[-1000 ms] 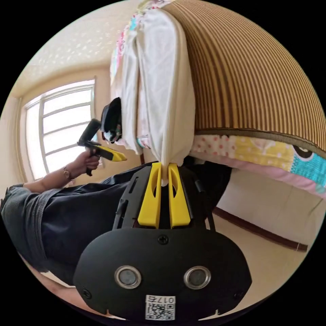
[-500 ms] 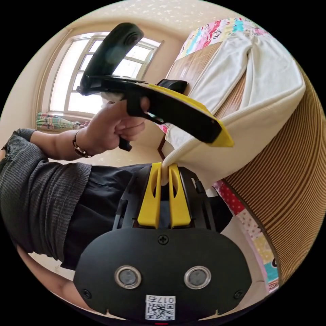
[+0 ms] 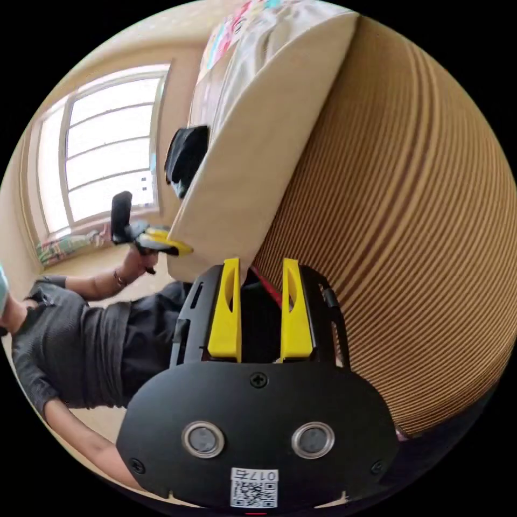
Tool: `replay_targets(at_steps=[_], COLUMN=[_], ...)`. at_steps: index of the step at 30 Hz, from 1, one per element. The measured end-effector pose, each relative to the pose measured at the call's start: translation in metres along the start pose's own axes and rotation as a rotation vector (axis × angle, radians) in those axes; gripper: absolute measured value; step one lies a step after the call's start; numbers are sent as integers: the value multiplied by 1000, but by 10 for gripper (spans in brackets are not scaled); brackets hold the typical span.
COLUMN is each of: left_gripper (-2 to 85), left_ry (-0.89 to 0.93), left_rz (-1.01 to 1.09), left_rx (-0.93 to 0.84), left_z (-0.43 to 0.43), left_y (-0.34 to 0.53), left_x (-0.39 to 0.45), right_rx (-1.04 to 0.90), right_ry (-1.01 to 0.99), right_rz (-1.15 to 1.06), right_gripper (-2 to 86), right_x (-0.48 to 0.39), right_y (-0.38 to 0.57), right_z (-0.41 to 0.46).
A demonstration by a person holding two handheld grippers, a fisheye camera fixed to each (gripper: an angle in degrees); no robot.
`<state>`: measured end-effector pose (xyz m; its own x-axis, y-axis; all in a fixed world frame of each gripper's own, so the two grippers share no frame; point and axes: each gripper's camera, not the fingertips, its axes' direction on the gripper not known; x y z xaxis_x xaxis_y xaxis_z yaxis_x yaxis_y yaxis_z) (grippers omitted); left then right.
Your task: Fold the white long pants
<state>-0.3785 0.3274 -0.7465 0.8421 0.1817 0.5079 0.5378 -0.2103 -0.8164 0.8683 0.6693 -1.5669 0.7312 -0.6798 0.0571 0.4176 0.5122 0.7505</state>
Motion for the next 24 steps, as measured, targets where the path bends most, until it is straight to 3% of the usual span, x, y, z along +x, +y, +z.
replay_targets(at_steps=[5, 10, 13, 17, 20, 24], left_gripper=[32, 30, 29, 28, 27, 25], left_ry=[61, 186, 191, 236, 374, 481], left_rz=[-49, -90, -62, -63, -129, -134], left_rx=[51, 88, 96, 142, 204, 253], left_z=[-4, -13, -20, -30, -47, -88], left_y=[16, 26, 27, 38, 58, 86], left_x=[-25, -50, -60, -83, -112, -147], right_rx=[611, 873, 910, 846, 868, 706], right_ry=[-303, -376, -258, 133, 215, 429], right_rz=[165, 258, 260, 305, 228, 138], right_gripper=[147, 166, 158, 82, 52, 36], right_x=[100, 144, 136, 113, 91, 46], right_y=[-110, -222, -289, -343, -354, -390], right_z=[-117, -124, -113, -96, -83, -71])
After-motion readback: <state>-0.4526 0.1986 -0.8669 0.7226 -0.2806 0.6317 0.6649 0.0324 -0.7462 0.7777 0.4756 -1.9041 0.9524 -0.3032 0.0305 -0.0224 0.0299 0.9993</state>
